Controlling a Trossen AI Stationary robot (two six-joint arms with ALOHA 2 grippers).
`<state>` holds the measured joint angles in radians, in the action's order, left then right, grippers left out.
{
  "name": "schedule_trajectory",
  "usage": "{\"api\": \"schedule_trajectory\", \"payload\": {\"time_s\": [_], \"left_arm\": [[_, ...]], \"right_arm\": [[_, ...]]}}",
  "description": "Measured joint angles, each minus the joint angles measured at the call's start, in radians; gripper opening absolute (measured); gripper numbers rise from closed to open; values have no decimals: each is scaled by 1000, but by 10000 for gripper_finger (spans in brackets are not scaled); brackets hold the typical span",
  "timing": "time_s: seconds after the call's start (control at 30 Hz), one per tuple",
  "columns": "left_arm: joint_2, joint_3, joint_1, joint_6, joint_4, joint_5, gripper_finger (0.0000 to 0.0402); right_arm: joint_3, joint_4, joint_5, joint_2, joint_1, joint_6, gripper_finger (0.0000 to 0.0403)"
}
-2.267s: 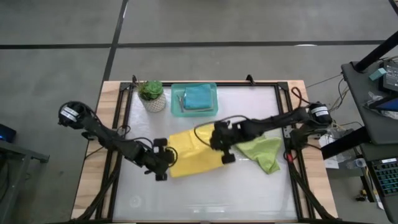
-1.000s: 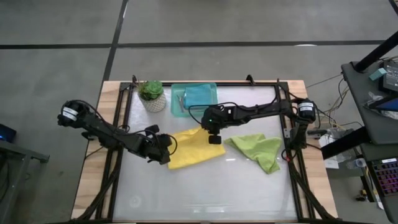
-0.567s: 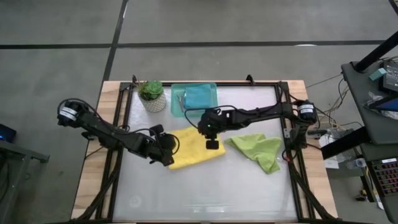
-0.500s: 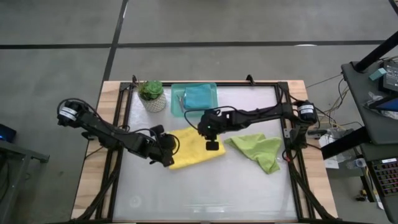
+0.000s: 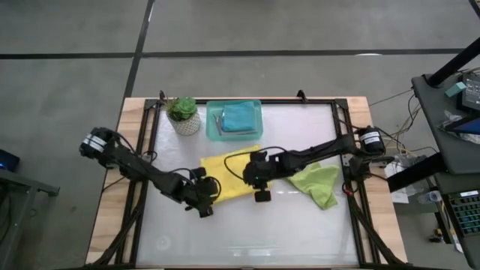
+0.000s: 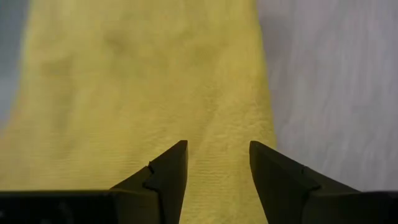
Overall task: Fold microfiber towels
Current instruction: Fold the yellow microfiber cloth
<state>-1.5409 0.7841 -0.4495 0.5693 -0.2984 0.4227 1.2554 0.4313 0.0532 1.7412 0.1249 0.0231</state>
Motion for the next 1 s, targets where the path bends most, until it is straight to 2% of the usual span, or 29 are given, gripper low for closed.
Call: {"api": "schedule_trajectory", "payload": {"time_s": [0.3, 0.47, 0.57, 0.77, 1.0], "left_arm": [[-135, 20, -4, 2, 61, -110, 157], [-139, 33, -21, 1, 63, -147, 157], [-131, 32, -35, 23, 64, -175, 157], [-123, 38, -59, 105, 79, -309, 157], [-75, 34, -71, 106, 63, -344, 157]], "right_arm": [[-132, -80, -1, 1, 58, -161, 89], [-202, -109, -13, 1, 79, -222, 89], [-232, -135, -67, 0, 88, -242, 89], [-226, -119, -118, -2, 134, -282, 89], [-123, 9, -121, 2, 170, -266, 89]]}}
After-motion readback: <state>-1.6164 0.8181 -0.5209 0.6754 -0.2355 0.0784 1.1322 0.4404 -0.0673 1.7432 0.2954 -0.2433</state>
